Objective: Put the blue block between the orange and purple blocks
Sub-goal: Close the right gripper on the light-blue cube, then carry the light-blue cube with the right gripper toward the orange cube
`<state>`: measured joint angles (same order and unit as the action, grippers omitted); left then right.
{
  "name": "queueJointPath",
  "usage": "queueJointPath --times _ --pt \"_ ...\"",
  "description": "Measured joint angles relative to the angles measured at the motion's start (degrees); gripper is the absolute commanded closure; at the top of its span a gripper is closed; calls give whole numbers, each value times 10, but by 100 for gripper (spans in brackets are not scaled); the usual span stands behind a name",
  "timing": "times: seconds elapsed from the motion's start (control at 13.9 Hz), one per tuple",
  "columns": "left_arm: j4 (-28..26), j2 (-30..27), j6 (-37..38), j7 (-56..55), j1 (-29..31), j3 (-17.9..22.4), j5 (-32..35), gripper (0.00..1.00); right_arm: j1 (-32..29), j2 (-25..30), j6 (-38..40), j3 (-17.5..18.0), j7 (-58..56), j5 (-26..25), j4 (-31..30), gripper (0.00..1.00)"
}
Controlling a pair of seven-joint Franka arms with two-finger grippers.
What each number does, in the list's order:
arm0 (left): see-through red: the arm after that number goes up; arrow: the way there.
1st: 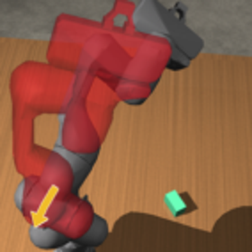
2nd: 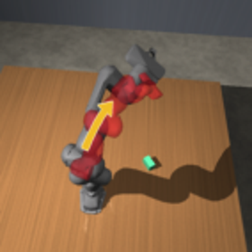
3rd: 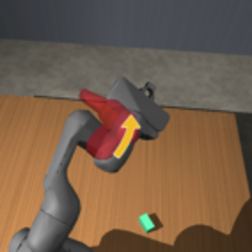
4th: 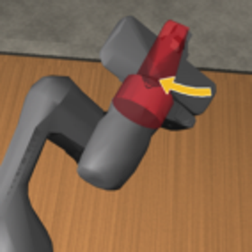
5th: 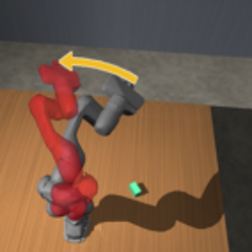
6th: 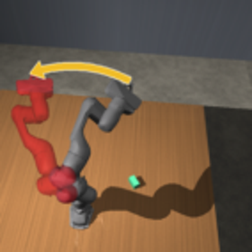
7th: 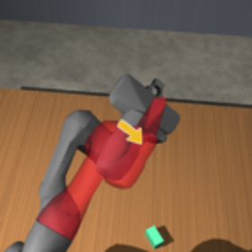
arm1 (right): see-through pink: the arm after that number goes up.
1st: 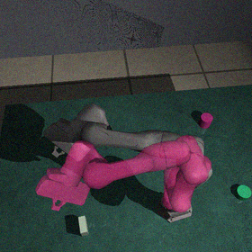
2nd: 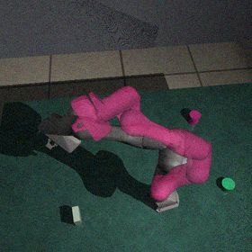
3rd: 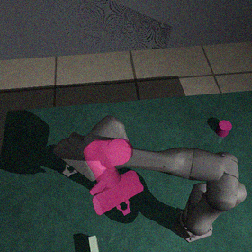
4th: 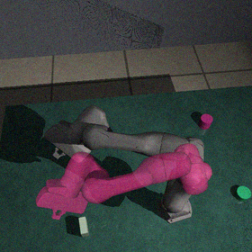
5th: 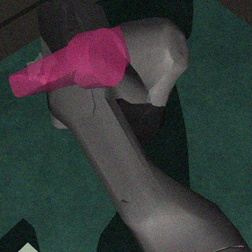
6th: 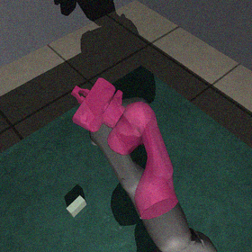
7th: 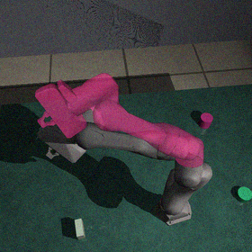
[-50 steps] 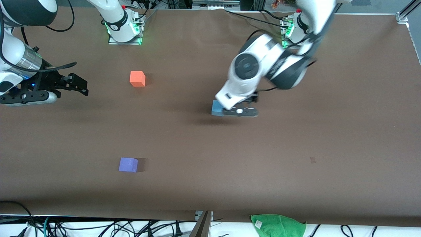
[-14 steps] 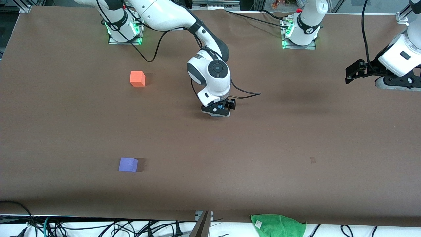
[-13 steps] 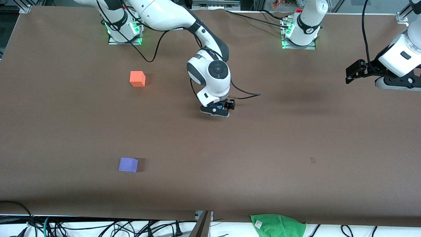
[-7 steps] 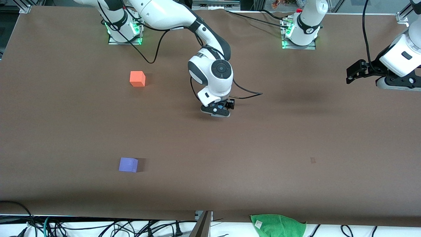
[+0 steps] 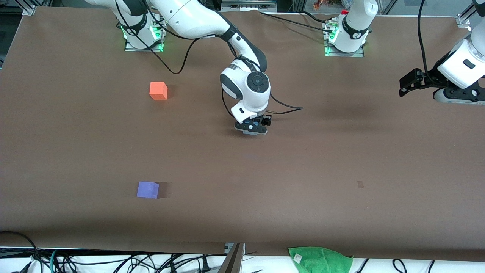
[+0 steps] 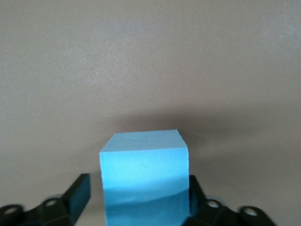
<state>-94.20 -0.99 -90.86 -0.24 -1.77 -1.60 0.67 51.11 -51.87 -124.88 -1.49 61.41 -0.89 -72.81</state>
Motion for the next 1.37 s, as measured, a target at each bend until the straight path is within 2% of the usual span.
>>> queueJointPath --times 0.07,0.14,0.29,0.43,0.58,0.72,0.87,1.08,1.23,1.37 --pt "0 0 0 0 0 0 0 0 0 0 0 -1 0 -1 1 78" --pt "0 0 0 0 0 0 0 0 -2 1 0 -2 -2 -1 2 82" --pt "0 0 0 0 0 0 0 0 -11 7 6 -6 -20 -2 3 82" --pt "0 0 0 0 0 0 0 0 -34 24 52 -10 -70 -2 7 81" --pt "0 0 0 0 0 0 0 0 -75 61 108 -12 -146 -2 6 80" --pt "0 0 0 0 0 0 0 0 -128 109 128 -13 -238 -1 -25 80" --pt "0 0 0 0 0 0 0 0 -186 166 111 -15 -335 6 -107 79" --pt "0 0 0 0 0 0 0 0 -271 243 35 -16 -472 11 -267 79" --pt "0 0 0 0 0 0 0 0 -309 275 -37 -16 -516 11 -364 79" --pt "0 0 0 0 0 0 0 0 -322 287 -115 -16 -530 11 -437 79"
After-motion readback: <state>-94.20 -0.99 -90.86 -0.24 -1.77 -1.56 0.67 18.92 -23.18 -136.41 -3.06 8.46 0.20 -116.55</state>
